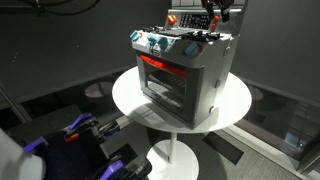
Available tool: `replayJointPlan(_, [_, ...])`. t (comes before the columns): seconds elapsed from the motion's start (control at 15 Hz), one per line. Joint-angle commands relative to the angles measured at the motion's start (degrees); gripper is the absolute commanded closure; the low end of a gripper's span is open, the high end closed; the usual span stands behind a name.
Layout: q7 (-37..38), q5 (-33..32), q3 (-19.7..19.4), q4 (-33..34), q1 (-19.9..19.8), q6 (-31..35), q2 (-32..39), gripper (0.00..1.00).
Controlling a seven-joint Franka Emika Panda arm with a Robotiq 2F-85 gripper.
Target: Press the top right button on the stove
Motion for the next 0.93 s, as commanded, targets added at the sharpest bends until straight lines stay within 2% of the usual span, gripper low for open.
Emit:
replayJointPlan(0.0, [1.65, -0.91, -1.57, 3.05, 1.6, -0.27, 2.14, 0.0])
replayJointPlan(0.87, [1.71, -0.57, -3.03, 5.66, 3.54, 0.13, 4.66, 0.0])
